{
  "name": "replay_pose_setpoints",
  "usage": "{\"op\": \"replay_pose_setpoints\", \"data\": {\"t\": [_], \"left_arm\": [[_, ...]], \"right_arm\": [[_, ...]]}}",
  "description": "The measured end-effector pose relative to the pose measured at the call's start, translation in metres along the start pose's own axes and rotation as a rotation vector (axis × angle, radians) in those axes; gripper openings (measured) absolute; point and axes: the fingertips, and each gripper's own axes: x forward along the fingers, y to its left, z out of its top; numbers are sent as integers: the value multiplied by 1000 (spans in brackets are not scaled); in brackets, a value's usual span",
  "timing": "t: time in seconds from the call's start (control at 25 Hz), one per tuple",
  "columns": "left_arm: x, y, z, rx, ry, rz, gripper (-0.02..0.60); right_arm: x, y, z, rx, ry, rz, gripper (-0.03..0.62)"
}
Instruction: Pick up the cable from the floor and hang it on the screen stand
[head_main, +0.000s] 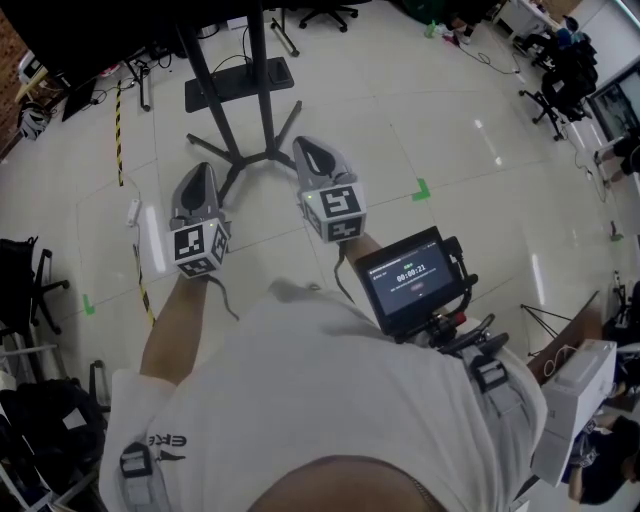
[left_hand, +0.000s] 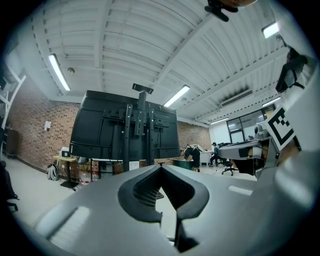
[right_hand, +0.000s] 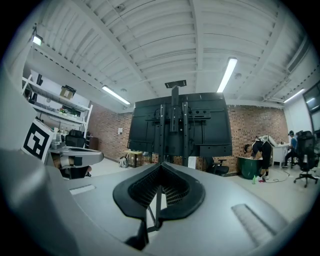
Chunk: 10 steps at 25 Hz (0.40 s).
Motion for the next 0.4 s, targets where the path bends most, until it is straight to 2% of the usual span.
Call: {"op": "replay_pose_setpoints", "data": {"t": [0.4], "left_arm": [[6,-4,-2,-16,-6,-3,2]], "right_arm": [[3,-1,3,-1,-20,4,12]]}}
